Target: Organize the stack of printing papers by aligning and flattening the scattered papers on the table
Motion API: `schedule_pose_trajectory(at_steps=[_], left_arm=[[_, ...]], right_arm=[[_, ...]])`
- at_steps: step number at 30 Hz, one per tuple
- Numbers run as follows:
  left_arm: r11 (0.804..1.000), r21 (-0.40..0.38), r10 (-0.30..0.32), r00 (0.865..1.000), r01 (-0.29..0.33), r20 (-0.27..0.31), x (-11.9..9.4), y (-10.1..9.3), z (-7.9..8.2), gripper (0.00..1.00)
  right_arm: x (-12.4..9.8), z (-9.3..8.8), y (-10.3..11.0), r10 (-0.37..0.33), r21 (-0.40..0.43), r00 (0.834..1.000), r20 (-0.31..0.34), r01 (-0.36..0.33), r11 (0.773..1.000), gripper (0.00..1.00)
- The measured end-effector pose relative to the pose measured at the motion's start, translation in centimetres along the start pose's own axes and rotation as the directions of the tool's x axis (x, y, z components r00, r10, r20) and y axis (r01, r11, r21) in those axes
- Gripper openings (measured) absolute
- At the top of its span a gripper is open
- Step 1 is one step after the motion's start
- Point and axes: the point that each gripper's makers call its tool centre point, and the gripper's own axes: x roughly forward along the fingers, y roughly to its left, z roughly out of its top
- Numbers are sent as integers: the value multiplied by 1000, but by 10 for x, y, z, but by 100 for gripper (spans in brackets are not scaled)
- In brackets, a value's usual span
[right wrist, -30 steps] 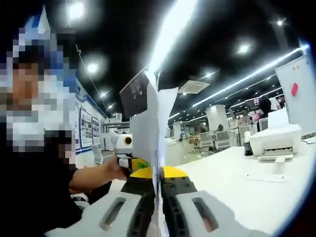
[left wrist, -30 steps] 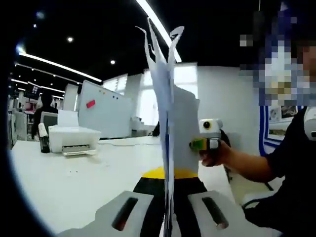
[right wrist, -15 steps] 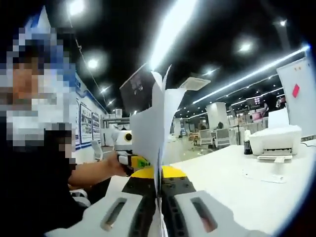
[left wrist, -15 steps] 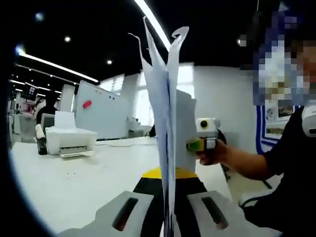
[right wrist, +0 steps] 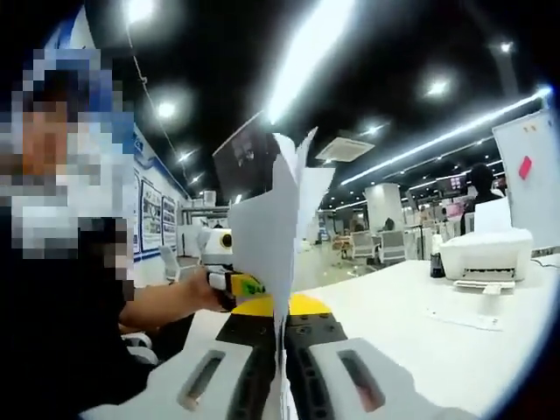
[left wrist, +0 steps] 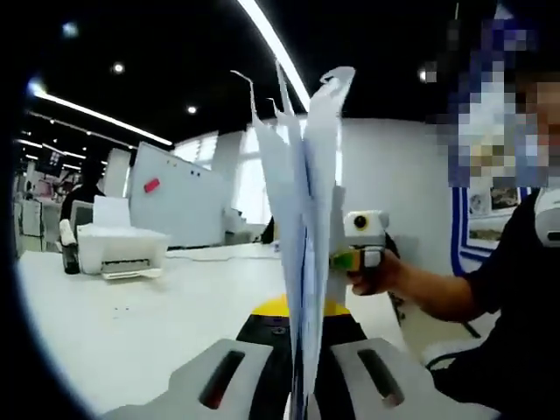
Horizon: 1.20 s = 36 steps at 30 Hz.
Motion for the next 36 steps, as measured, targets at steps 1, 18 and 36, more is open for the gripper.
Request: schedule_pose_trajectory(at_steps=[1, 18, 36], left_arm=[[1000, 4, -1, 1000, 1, -3, 0, 0, -1, 6], [1000, -1, -14, 1000, 14, -6, 4, 4, -3, 6], [999, 42, -26, 999, 25, 26, 2, 16, 2, 5]], right_arm=[[0, 0, 0, 2, -7, 1000, -3, -2, 1000, 0], [-1, -5, -3, -7, 1, 1000, 0, 7, 1000, 0], [-4, -10, -5, -38, 43, 999, -5, 38, 998, 15]])
